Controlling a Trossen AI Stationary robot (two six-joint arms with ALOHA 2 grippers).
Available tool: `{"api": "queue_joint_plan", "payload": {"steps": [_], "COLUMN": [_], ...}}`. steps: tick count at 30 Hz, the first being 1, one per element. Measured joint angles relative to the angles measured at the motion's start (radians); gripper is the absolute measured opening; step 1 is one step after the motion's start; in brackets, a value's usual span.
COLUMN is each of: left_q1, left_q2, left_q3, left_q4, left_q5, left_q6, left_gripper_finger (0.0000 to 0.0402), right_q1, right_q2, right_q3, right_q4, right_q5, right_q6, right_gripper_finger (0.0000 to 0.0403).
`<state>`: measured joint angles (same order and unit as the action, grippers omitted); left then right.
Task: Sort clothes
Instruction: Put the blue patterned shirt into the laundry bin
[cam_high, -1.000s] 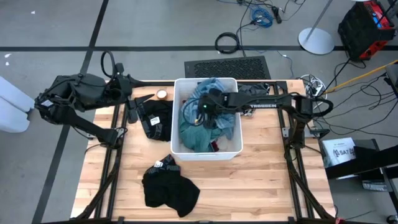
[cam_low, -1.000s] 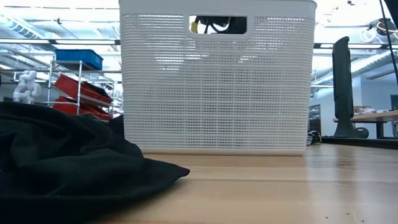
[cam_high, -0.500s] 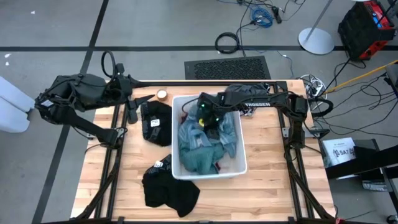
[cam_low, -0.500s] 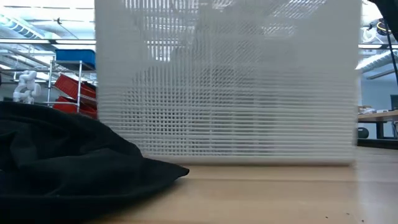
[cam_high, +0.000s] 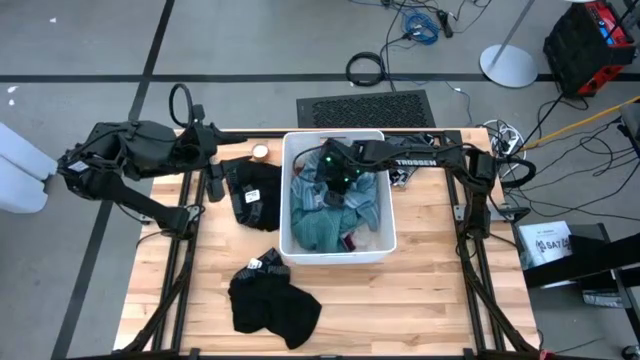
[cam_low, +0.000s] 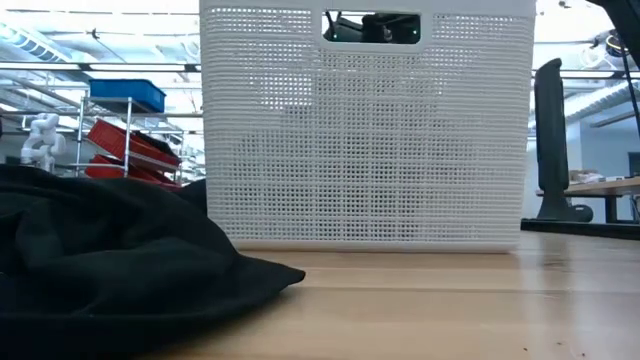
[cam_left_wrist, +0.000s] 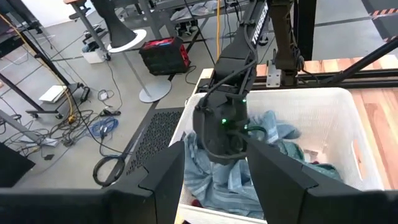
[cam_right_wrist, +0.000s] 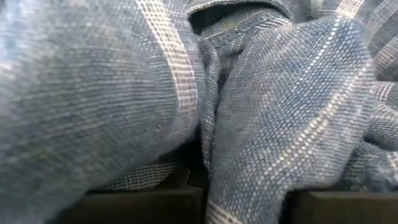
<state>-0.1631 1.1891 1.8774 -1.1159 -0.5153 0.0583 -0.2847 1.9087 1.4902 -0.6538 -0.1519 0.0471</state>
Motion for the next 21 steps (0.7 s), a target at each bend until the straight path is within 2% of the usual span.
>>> {"api": "queue_joint_plan", "payload": {"steps": [4, 8, 15, 21], "left_q1": [0.0, 0.0, 0.0, 0.0], "left_q2": [0.002, 0.002, 0.002, 0.002], "left_q3": [0.0, 0.0, 0.0, 0.0], "left_q4": [0.0, 0.0, 0.0, 0.0], "left_q5": [0.0, 0.0, 0.0, 0.0], "left_q6": [0.001, 0.004, 0.009, 0.01], "left_gripper_finger": [0.0184, 0.0184, 0.0184, 0.0184], "right_q1": [0.009, 0.017, 0.019, 0.019], "right_q2": [-0.001, 0.001, 0.001, 0.001], "right_q3": [0.011, 0.069, 0.275, 0.444], "right_q4": [-0.011, -0.076, -0.327, -0.473], "right_q5": [-0.042, -0.05, -0.064, -0.064], "right_q6": [-0.045, -0.06, -0.062, -0.067], "right_gripper_finger": [0.0045, 0.0094, 0.0191, 0.0237]}}
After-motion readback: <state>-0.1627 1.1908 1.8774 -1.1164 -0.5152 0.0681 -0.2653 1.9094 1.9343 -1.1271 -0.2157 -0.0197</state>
